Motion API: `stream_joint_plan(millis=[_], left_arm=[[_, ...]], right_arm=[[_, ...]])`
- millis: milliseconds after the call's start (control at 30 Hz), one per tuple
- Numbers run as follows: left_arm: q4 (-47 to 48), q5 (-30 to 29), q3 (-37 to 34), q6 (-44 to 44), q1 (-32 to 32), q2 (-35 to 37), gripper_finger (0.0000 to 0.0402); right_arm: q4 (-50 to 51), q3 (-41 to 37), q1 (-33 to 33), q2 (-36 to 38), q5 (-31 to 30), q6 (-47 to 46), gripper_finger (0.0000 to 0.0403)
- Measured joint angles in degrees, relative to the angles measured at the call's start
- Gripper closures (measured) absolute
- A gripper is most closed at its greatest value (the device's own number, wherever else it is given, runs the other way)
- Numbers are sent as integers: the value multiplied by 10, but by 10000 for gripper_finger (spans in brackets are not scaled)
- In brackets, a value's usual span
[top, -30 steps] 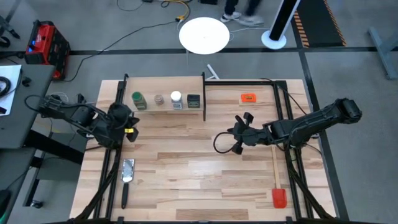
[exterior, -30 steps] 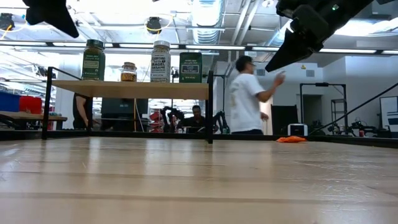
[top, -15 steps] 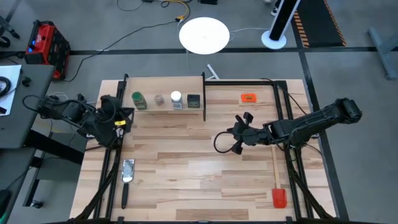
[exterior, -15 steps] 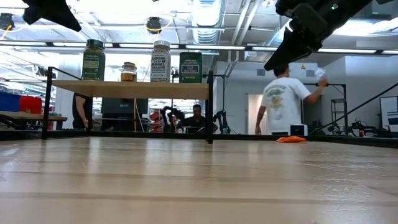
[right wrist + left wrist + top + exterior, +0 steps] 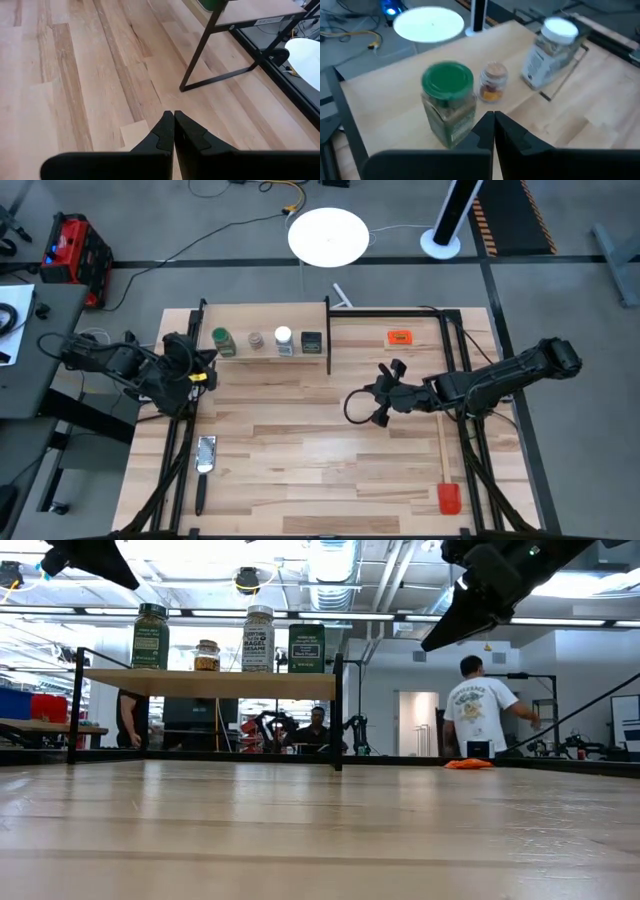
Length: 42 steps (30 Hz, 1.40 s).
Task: Shelf spices
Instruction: Remove the green seasoning bottle from the shelf
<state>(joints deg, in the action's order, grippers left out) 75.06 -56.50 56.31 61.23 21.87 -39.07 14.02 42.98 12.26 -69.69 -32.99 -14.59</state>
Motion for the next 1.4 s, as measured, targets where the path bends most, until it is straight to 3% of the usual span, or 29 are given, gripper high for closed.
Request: stream_joint_plan(millis=[200,533,1400], left_arm=[[1,-27,0,3,-24,0,401],[0,11,-3,-7,-62,-32,402],[0,12,-3,-42,-153,-61,402]], right_arm=[[0,0,-1,0,0,0,388],[0,0,-1,0,0,0,388],[1,0,-1,0,0,1,388]])
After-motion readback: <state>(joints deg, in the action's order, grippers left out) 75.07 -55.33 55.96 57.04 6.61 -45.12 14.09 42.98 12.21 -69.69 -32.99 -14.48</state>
